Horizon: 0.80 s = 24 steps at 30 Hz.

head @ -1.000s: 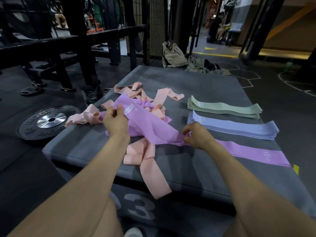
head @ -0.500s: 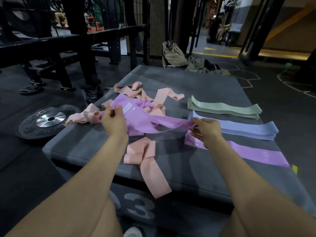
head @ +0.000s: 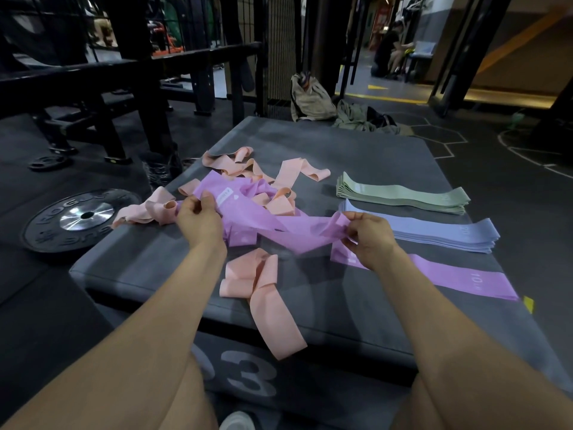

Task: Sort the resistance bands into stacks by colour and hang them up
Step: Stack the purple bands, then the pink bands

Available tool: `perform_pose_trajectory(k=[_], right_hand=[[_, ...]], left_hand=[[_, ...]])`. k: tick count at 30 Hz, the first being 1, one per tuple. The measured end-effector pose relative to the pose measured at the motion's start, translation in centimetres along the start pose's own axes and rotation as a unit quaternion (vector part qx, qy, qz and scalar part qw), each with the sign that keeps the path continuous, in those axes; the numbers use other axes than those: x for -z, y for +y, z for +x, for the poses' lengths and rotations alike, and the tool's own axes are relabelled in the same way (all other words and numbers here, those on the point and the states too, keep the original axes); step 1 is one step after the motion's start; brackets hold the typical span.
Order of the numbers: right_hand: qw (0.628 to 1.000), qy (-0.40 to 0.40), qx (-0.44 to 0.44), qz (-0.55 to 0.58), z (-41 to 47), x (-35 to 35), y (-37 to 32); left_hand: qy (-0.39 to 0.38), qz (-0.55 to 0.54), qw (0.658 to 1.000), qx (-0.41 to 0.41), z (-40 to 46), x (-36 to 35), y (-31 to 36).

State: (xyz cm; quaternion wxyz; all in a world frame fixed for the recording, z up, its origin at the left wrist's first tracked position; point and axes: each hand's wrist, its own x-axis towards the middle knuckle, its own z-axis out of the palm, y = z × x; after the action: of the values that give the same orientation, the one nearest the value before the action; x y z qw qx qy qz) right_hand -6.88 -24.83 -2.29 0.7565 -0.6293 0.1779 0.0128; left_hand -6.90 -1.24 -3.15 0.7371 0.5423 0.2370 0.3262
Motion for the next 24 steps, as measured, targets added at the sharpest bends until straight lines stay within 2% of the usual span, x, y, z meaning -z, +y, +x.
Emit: perform_pose_trajectory(k=[3,5,8,11,16,24], right_hand=[[0.997,-0.069,0.034,-0.012,0.1,0.1,0.3],[0.99,-0.109,0.069,-0.063,-0.1,0.3,0.5],[0.974,-0.119,0.116,-0.155,-0.3,0.4,0.7],[0.972,-0.111,0.13,-0.16,-0.5,0.6,0.7],[0.967,-0.054,0.167,-0.186,-0.5,1.0,0.5],[0.969,0.117,0.2,-0.084,-0.4,5.1,-1.1]], left_hand=[[-0.001,0.007,1.0,0.015,0.2,0.0,-0.4],[0.001,0.01,1.0,0.024,0.3,0.0,-0.5],[0.004,0.009,0.999,0.032,0.1,-0.1,-0.5],[0.011,0.016,0.999,0.041,-0.1,-0.2,-0.4],[0.004,0.029,0.998,0.048,-0.1,-0.5,-0.6],[-0.019,-0.009,0.998,0.053,-2.0,-2.2,-0.5]])
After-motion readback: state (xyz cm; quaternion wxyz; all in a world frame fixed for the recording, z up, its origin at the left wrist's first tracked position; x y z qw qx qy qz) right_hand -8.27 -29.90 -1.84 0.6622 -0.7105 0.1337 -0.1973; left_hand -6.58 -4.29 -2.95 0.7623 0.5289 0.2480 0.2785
